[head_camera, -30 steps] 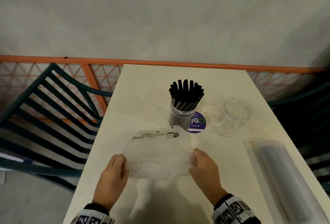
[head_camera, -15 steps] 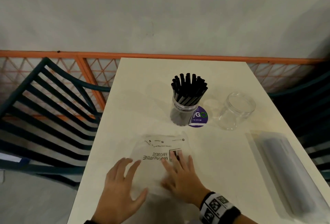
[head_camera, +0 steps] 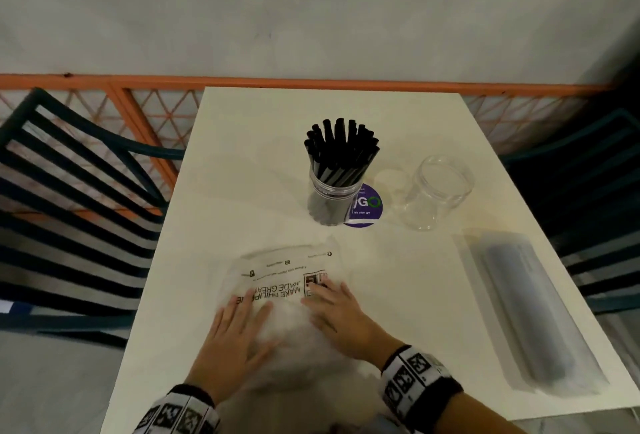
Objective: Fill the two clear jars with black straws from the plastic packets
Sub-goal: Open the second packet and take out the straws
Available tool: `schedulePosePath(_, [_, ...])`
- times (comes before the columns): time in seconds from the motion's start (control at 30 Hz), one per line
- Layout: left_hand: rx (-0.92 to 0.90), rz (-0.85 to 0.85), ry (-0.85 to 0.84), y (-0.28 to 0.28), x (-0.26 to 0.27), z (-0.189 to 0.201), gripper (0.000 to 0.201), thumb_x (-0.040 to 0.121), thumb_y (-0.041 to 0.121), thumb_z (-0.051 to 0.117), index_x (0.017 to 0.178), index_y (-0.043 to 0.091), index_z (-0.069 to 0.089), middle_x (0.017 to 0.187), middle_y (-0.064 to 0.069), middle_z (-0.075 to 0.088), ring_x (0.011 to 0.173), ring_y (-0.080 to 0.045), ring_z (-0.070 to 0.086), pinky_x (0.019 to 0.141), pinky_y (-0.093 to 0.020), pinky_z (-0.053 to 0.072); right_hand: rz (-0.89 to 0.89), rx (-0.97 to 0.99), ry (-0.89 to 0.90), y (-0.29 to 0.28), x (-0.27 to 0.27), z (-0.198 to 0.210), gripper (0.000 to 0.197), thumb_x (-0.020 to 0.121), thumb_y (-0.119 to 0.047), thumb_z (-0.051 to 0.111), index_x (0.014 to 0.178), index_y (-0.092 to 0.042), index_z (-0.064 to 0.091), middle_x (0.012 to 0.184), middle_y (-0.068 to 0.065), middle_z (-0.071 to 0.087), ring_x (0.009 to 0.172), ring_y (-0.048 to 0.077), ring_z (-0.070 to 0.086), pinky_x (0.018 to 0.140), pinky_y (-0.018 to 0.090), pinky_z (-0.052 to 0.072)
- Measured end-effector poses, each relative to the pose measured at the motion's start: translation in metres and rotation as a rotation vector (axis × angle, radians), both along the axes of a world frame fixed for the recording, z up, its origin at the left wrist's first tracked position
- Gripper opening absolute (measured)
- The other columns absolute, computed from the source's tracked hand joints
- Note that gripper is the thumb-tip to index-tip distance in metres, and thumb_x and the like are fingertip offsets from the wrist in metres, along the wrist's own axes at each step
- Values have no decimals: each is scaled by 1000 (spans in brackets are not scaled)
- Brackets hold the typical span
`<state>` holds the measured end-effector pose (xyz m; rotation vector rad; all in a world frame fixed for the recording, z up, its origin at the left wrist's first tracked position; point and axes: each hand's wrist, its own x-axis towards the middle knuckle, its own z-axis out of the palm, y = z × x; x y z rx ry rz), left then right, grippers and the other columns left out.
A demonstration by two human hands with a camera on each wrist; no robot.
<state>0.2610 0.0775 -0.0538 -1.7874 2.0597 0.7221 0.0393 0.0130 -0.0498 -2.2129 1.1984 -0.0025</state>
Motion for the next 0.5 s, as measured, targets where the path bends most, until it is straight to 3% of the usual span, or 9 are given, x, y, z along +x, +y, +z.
schedulePosePath(0.03, [-33,23,22,-2,0,6,73,87,68,9,136,25,40,145,-11,33,130,-34,41,113,-30,0,-82,26,-113,-4,-10,7,63,89,-56,19,131,-21,48,149,2,34,140,11,12,118,32,3])
schedulePosePath(0.07, [-111,56,68,-4,0,14,81,81,73,3,139,26,34,148,-7,20,135,-31,34,114,-28,1,-175,-8,-173,-7,-24,15,47,94,-47,32,123,-20,56,142,3,44,136,11,23,118,33,14])
schedulePosePath(0.13, [-183,105,151,-7,-3,29,82,72,75,10,142,33,19,151,1,-3,144,-25,8,113,-28,-2,-402,-218,-242,-14,-65,20,30,90,-33,45,107,-19,66,121,6,60,120,16,44,105,42,39])
schedulePosePath(0.17, [-179,141,219,-9,-6,41,73,78,69,22,142,34,22,155,1,-1,145,-24,7,115,-29,2,-505,-319,-250,-17,-91,23,30,85,-32,47,103,-18,67,113,8,63,113,19,49,98,43,44])
schedulePosePath(0.2, [-189,184,266,-9,-11,53,60,86,57,36,140,32,29,156,1,9,143,-24,17,116,-31,12,-609,-390,-215,-20,-119,25,31,83,-31,48,102,-16,67,110,11,64,109,24,52,95,44,45])
schedulePosePath(0.27, [-259,241,345,-10,-22,73,45,89,34,52,133,28,43,148,2,35,129,-19,41,105,-30,34,-786,-444,-32,-24,-175,35,34,81,-26,59,111,-11,62,115,19,61,110,37,52,97,48,41])
schedulePosePath(0.3, [-289,253,385,-12,-29,81,41,89,29,54,129,27,48,140,4,44,122,-15,47,99,-27,39,-873,-419,56,-24,-201,40,42,78,-25,63,117,-9,58,119,22,58,112,41,49,98,51,38])
schedulePosePath(0.4, [-330,232,486,-21,-64,99,33,89,26,55,121,32,53,122,14,54,110,-4,49,86,-8,36,-1154,-114,206,-15,-262,41,76,75,-40,68,136,-12,33,136,25,39,125,44,35,103,56,31])
schedulePosePath(0.5, [-295,194,588,-32,-111,105,27,89,29,54,109,47,48,109,32,49,103,6,49,73,2,36,-1182,137,159,-14,-289,28,100,66,-56,71,140,-12,20,132,22,43,119,42,43,100,55,38])
